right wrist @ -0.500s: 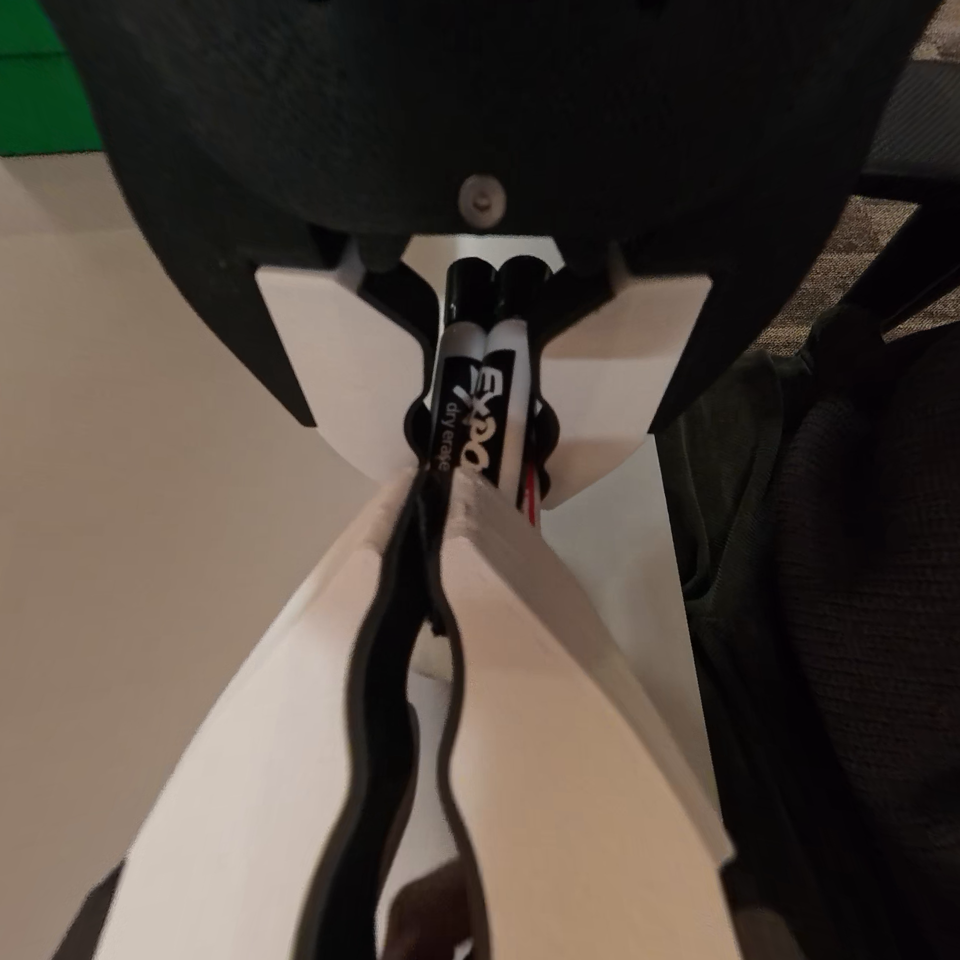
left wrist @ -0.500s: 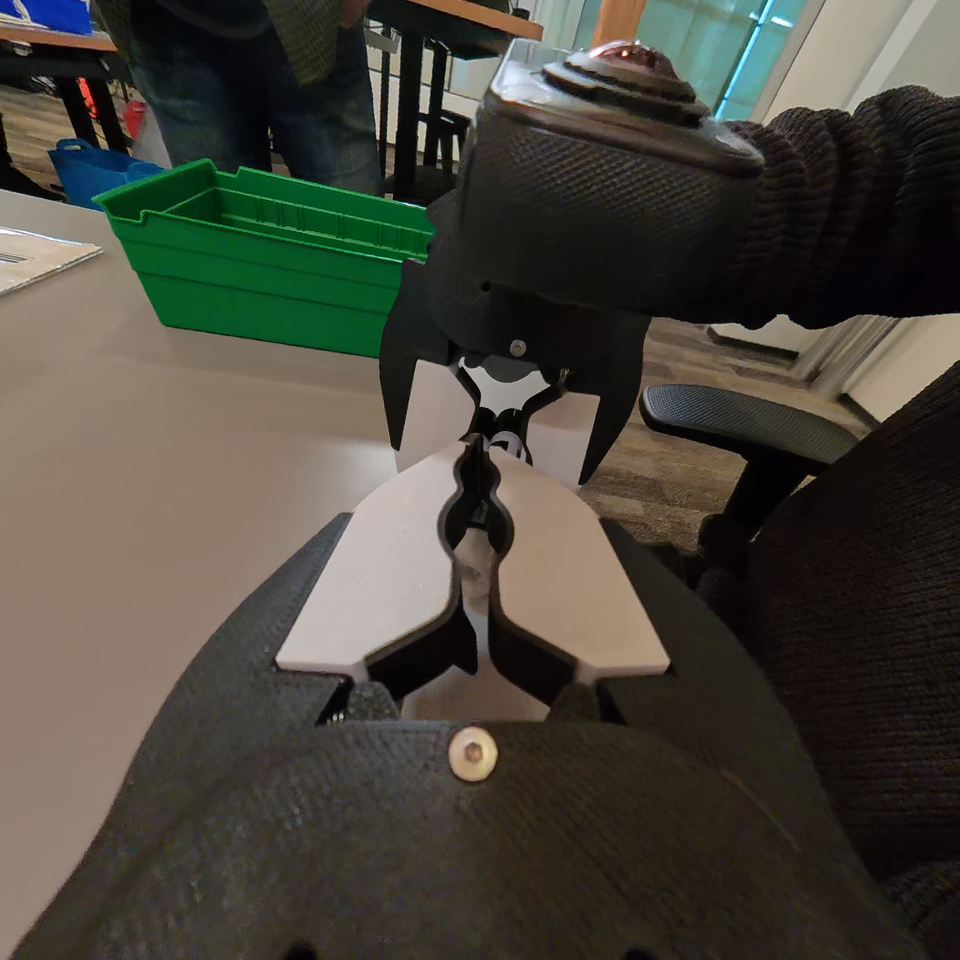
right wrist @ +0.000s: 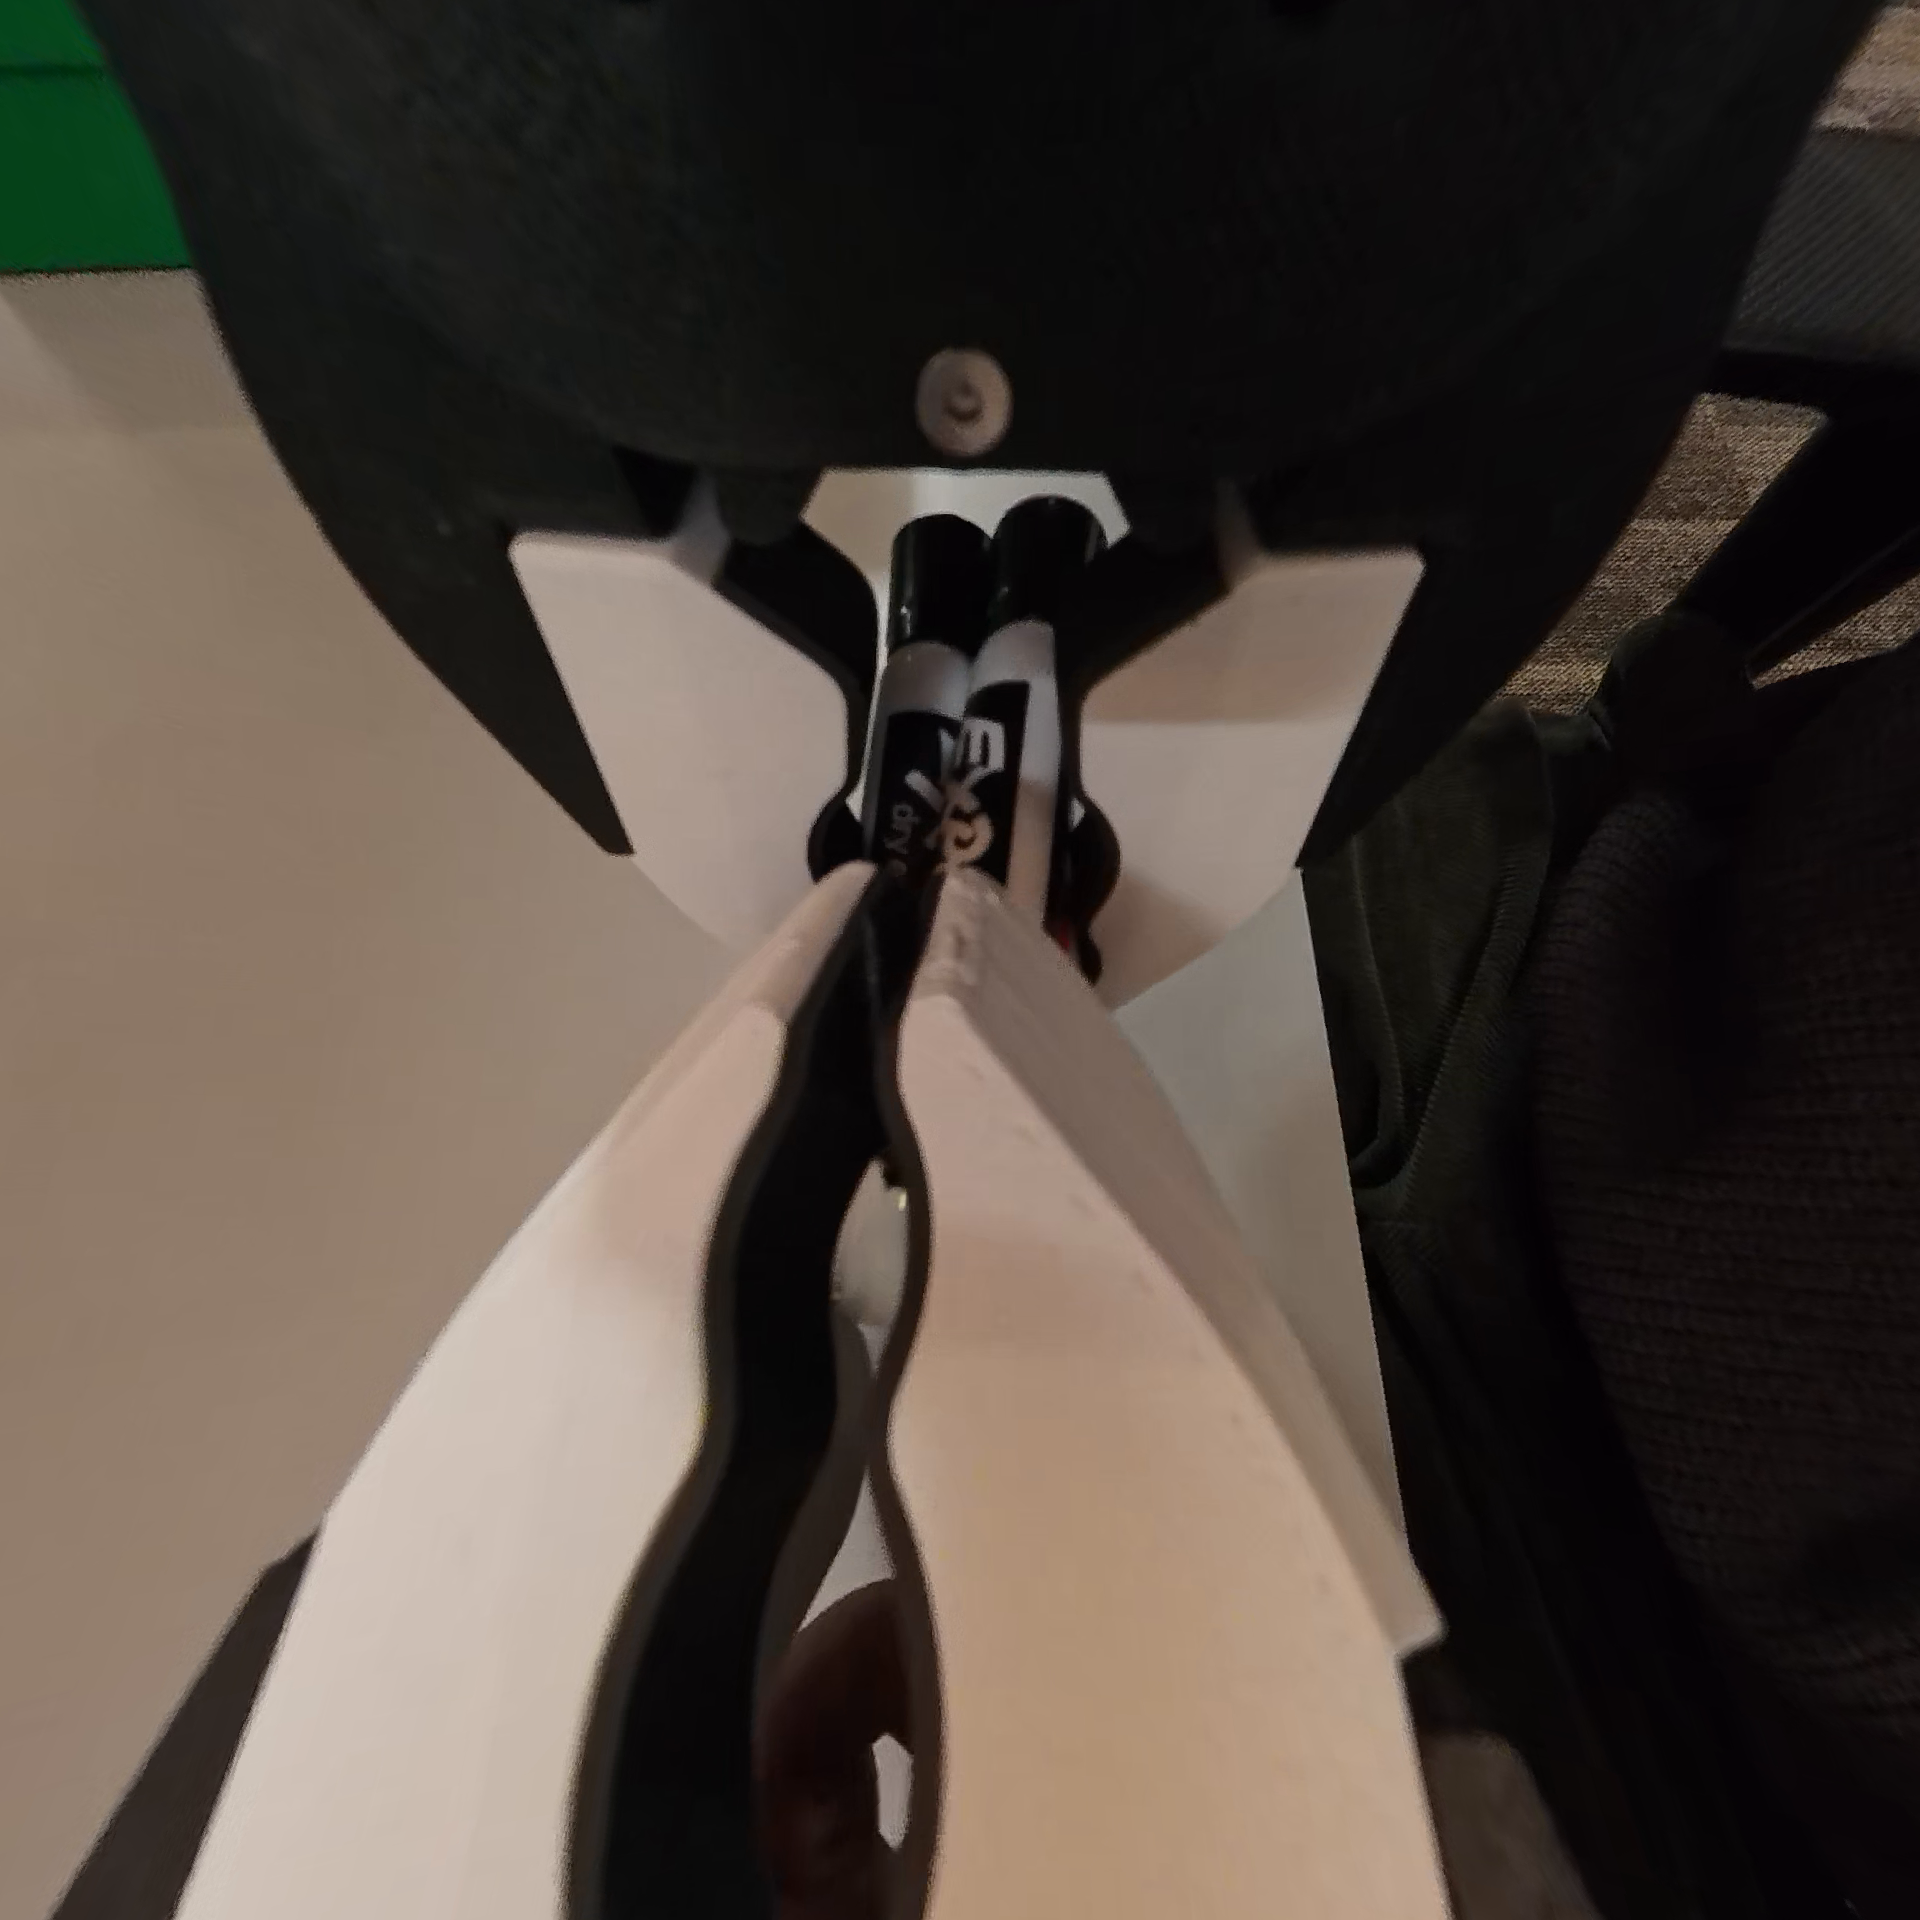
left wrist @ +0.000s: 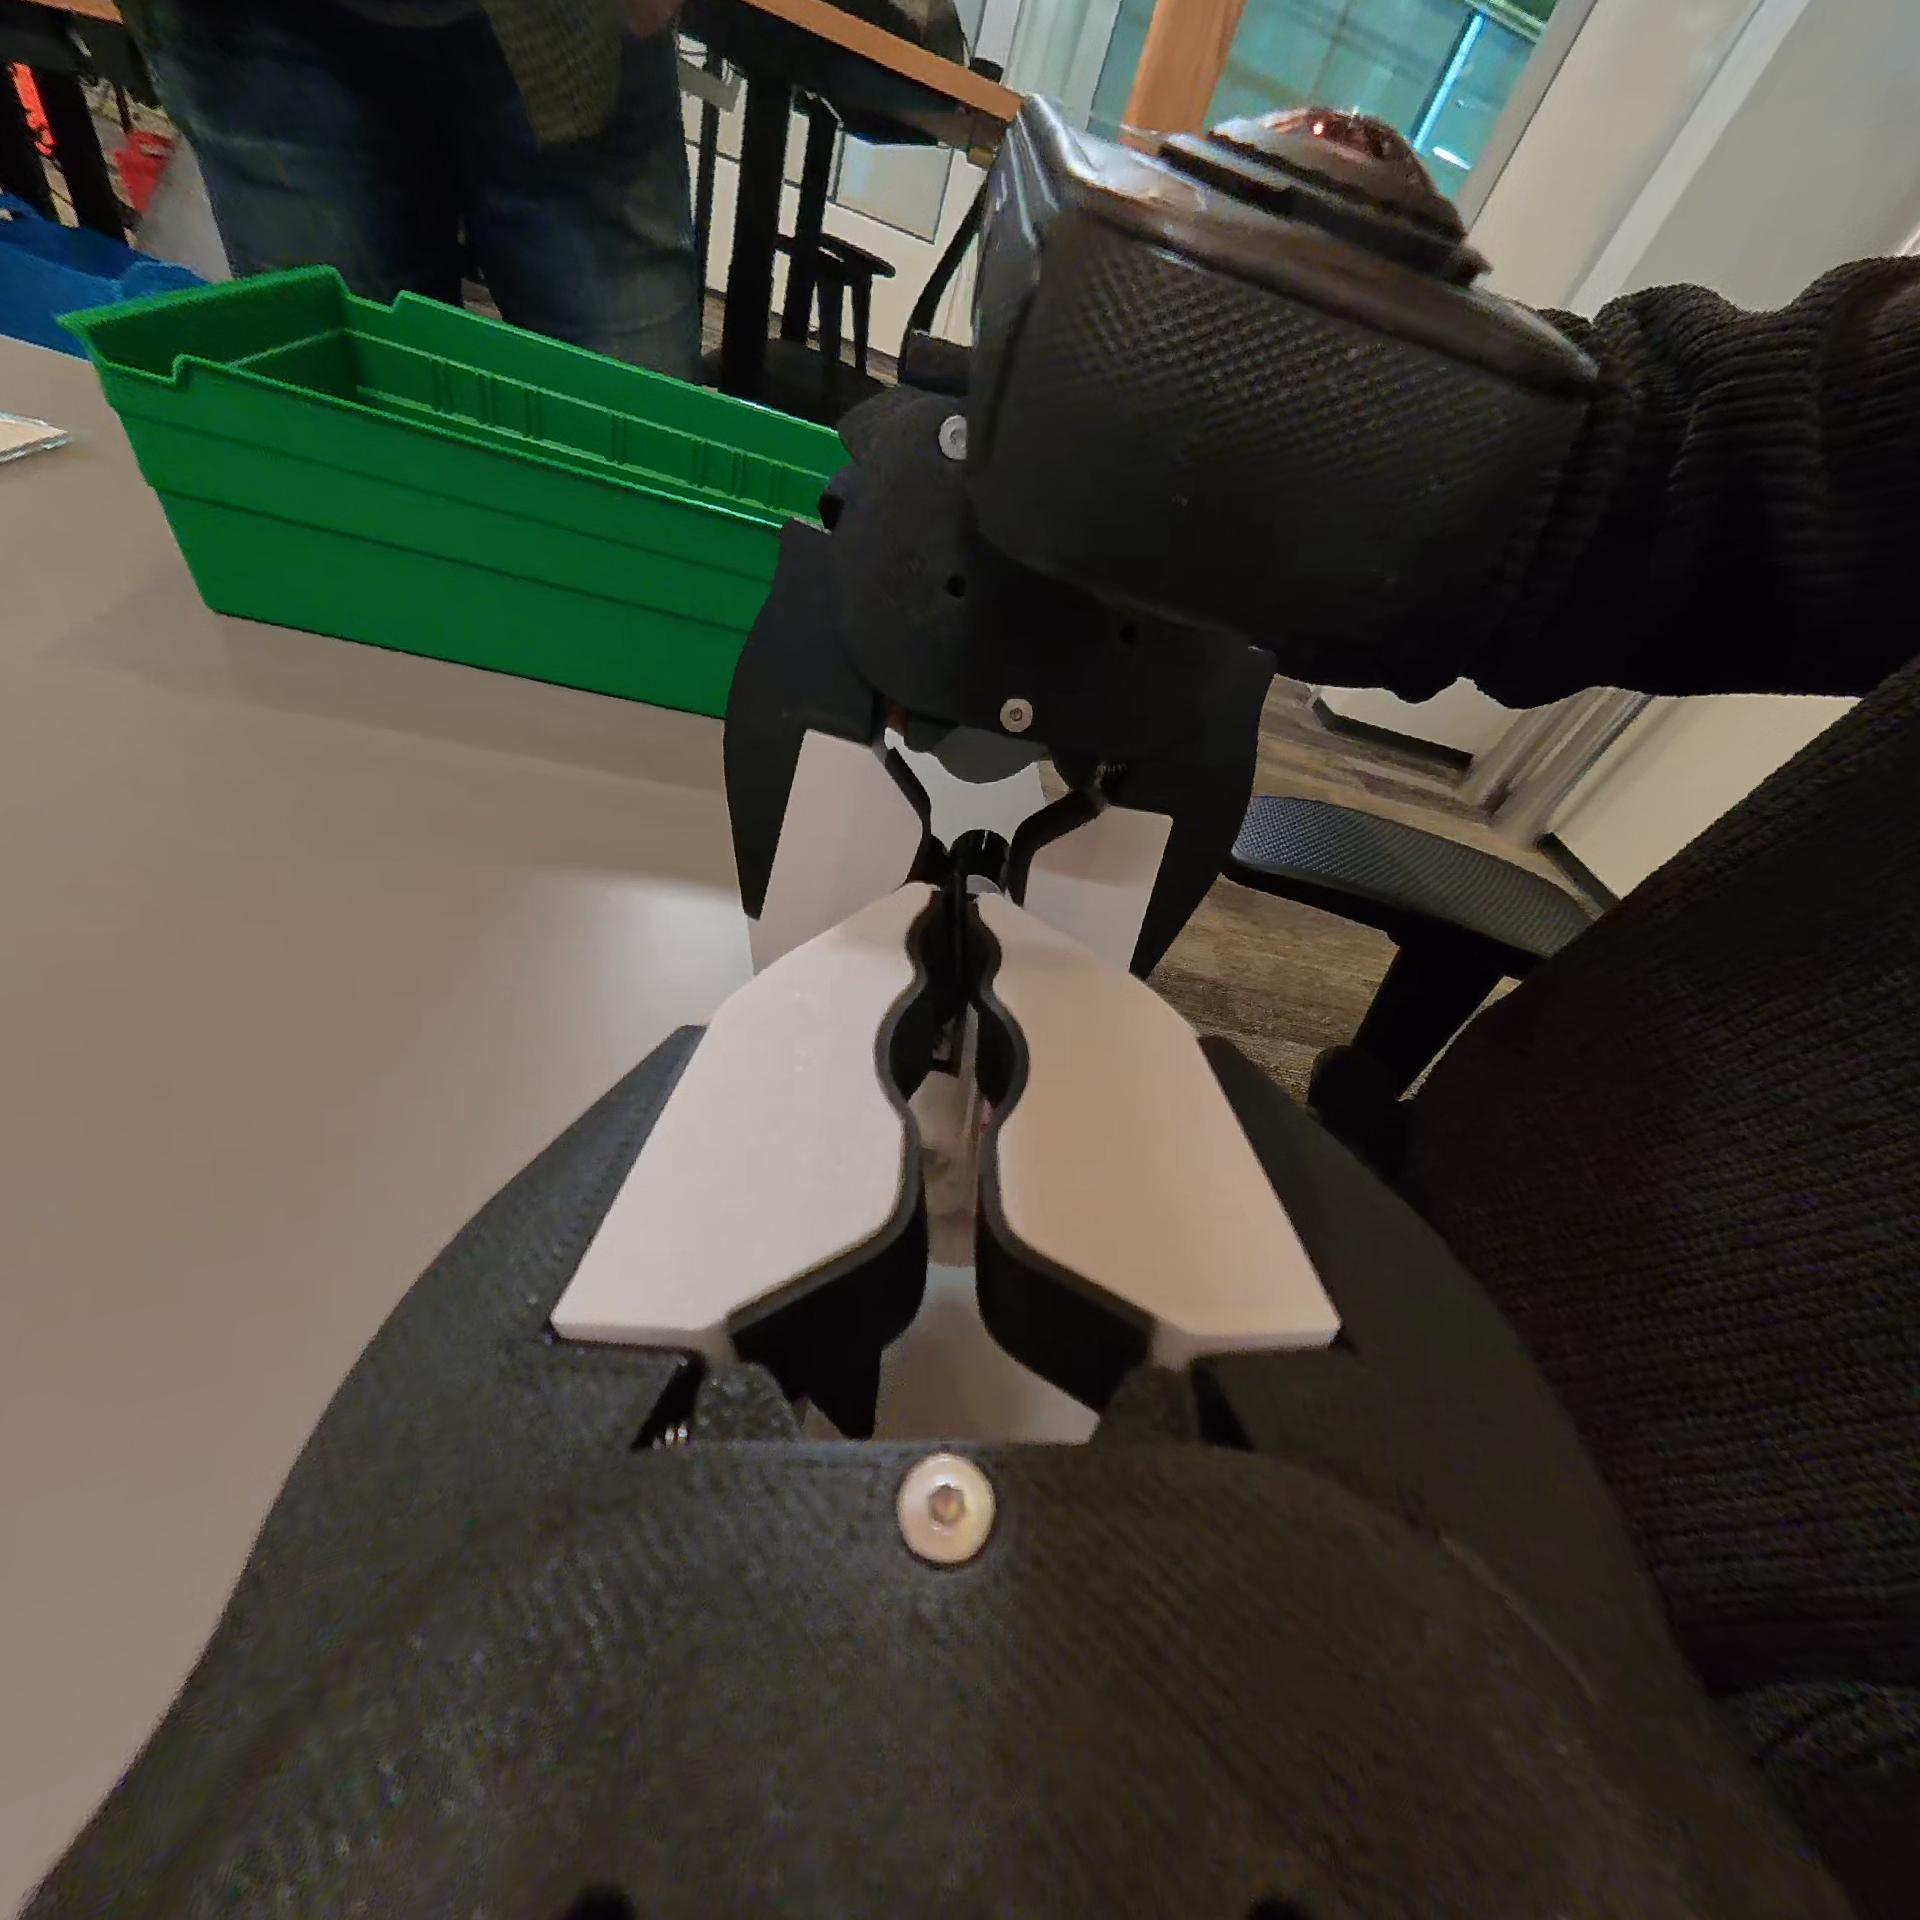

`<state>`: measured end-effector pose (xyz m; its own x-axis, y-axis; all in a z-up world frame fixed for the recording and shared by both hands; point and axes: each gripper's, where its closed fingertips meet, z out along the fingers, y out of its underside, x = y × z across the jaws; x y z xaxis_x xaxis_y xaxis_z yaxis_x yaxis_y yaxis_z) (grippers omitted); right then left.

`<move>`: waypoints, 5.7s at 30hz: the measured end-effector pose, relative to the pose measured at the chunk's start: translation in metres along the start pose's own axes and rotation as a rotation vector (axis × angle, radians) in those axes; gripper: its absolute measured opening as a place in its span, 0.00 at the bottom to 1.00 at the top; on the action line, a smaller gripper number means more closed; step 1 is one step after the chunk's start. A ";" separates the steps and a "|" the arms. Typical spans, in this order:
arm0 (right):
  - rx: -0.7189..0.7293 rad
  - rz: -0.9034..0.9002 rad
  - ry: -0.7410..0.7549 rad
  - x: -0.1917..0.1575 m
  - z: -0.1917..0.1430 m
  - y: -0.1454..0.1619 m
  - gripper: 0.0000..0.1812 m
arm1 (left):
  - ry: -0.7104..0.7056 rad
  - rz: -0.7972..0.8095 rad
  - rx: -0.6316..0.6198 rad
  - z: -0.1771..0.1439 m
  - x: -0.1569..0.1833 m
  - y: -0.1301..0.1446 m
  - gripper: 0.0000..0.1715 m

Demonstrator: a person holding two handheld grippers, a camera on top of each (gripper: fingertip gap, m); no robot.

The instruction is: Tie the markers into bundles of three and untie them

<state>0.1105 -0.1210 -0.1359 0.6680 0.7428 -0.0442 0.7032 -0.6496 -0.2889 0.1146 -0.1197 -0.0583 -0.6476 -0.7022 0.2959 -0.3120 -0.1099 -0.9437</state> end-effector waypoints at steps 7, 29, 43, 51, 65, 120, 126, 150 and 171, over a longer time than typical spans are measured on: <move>0.000 0.007 -0.010 0.000 0.002 0.001 0.21 | 0.019 -0.028 -0.003 0.001 0.000 0.002 0.03; 0.036 0.115 0.054 0.024 0.003 0.017 0.08 | -0.113 -0.093 0.002 -0.009 -0.029 0.008 0.02; 0.330 0.366 0.108 -0.061 0.002 0.039 0.16 | -0.244 -0.135 -0.058 -0.035 -0.059 0.026 0.02; 0.217 0.330 0.023 -0.134 0.067 0.026 0.17 | -0.252 -0.128 -0.054 -0.035 -0.059 0.025 0.02; 0.215 0.497 0.070 -0.130 0.098 0.035 0.20 | -0.270 -0.124 -0.078 -0.034 -0.062 0.034 0.02; 0.689 0.401 0.162 -0.145 0.027 -0.053 0.11 | -0.589 -0.290 -0.054 -0.105 -0.074 0.077 0.19; 1.015 0.447 0.141 -0.102 -0.047 -0.047 0.11 | -0.684 -0.243 -0.012 -0.119 -0.083 0.068 0.20; 1.066 0.709 0.262 0.121 -0.053 0.047 0.11 | -0.862 -0.178 -0.074 -0.126 -0.161 0.053 0.21; 1.014 0.453 0.283 0.051 -0.059 -0.012 0.11 | -0.862 0.555 -0.312 -0.025 -0.078 0.029 0.22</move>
<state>0.1502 -0.0848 -0.0784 0.9310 0.3277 -0.1608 -0.0495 -0.3231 -0.9451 0.1387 -0.0511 -0.1050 -0.0829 -0.8719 -0.4826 -0.3680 0.4768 -0.7983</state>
